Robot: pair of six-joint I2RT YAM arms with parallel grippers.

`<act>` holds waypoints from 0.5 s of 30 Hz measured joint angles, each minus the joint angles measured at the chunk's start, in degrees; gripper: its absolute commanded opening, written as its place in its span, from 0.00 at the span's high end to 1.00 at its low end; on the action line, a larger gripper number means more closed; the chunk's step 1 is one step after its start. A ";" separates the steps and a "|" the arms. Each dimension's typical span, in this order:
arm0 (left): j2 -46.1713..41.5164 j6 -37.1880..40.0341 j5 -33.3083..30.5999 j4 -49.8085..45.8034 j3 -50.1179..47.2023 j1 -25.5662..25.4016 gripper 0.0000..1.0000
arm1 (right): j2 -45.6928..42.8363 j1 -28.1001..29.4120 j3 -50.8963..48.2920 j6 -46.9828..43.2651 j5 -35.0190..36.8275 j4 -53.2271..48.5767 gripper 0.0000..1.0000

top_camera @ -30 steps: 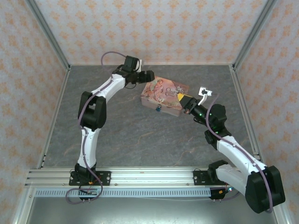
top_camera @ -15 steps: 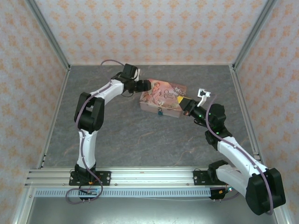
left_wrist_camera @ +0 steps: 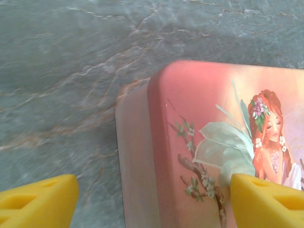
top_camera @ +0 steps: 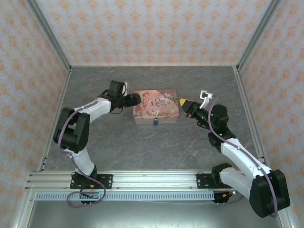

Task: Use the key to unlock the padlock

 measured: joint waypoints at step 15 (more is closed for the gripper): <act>12.57 1.84 0.26 -5.33 18.10 5.05 0.19 | 6.36 0.00 1.18 0.46 -0.48 0.48 1.00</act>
